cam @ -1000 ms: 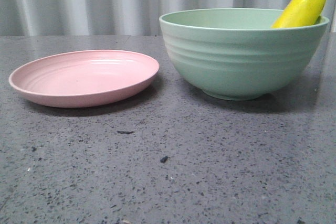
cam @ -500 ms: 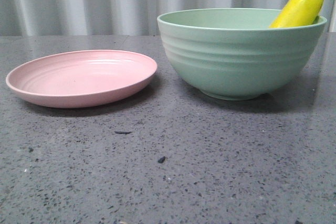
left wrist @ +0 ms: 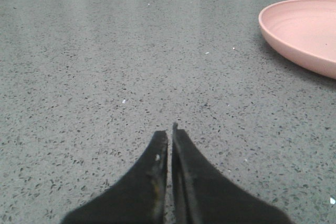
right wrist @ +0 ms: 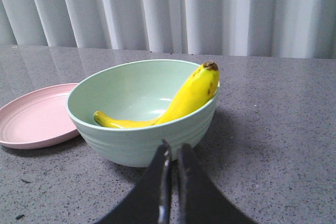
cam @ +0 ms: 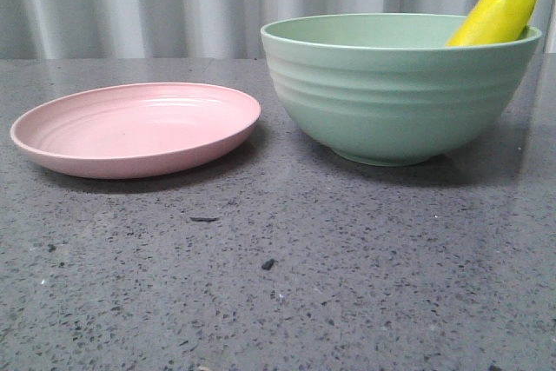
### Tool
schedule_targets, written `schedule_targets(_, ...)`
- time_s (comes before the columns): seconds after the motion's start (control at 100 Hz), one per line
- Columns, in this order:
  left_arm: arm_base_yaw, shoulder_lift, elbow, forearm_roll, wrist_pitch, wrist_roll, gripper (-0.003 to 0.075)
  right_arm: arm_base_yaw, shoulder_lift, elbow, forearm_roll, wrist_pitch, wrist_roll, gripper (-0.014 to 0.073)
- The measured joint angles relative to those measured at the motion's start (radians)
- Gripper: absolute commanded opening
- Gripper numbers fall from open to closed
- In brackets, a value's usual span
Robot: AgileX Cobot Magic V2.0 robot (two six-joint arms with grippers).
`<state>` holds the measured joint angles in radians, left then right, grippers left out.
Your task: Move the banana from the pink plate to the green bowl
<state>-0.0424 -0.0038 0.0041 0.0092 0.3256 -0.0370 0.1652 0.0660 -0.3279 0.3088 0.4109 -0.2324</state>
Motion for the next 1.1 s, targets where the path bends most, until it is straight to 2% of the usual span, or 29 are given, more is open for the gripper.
schedule_targets(0.56, 0.0, 0.0, 0.0, 0.0, 0.0, 0.0, -0.002, -0.016, 0.0, 0.031, 0.0, -0.021, 0.0, -0.0062)
schedule_targets(0.65, 0.0, 0.0, 0.0, 0.0, 0.0, 0.0, -0.002, -0.054, 0.0, 0.085, 0.0, -0.082, 0.0, -0.0062)
schedule_targets(0.79, 0.0, 0.0, 0.0, 0.0, 0.0, 0.0, -0.002, -0.138, 0.0, 0.196, -0.007, -0.267, 0.019, -0.0062)
schedule_targets(0.86, 0.0, 0.0, 0.0, 0.0, 0.0, 0.0, -0.002, -0.177, 0.0, 0.245, -0.063, -0.359, 0.082, -0.0062)
schedule_targets(0.99, 0.0, 0.0, 0.0, 0.0, 0.0, 0.0, -0.002, -0.223, -0.024, 0.321, -0.278, -0.497, 0.28, -0.0062)
schedule_targets(1.1, 0.0, 0.0, 0.0, 0.0, 0.0, 0.0, -0.002, -0.244, -0.06, 0.339, -0.376, -0.519, 0.373, -0.0062)
